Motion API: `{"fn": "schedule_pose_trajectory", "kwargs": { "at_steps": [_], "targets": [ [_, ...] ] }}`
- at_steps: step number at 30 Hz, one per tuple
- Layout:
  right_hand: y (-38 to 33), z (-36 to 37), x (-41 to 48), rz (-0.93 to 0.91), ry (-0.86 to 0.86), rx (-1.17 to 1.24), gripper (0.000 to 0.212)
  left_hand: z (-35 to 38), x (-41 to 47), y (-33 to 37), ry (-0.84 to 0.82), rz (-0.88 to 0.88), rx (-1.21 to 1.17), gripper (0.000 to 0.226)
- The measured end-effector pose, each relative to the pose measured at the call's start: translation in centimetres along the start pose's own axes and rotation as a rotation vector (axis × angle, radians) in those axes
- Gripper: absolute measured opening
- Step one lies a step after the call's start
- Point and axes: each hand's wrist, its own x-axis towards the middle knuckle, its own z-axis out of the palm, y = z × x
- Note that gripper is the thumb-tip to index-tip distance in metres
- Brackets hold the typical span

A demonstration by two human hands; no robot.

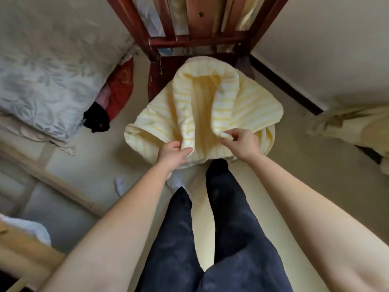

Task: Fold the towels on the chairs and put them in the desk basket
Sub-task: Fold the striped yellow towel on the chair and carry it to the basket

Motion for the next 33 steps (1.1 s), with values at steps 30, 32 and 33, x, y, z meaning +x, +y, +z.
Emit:
{"fn": "schedule_pose_trajectory", "kwargs": {
  "at_steps": [30, 32, 33],
  "targets": [
    [0.7, 8.9, 0.5, 0.033, -0.011, 0.300, 0.076, -2.1, 6.4, 3.2, 0.131, 0.090, 0.354, 0.037],
    [-0.2, 10.0, 0.3, 0.026, 0.047, 0.255, 0.087, -2.9, 6.7, 3.5, 0.116, 0.060, 0.314, 0.032],
    [-0.6, 10.6, 0.3, 0.024, 0.065, 0.241, 0.089, -3.3, 6.8, 3.7, 0.110, 0.066, 0.325, 0.029]
  ]
}}
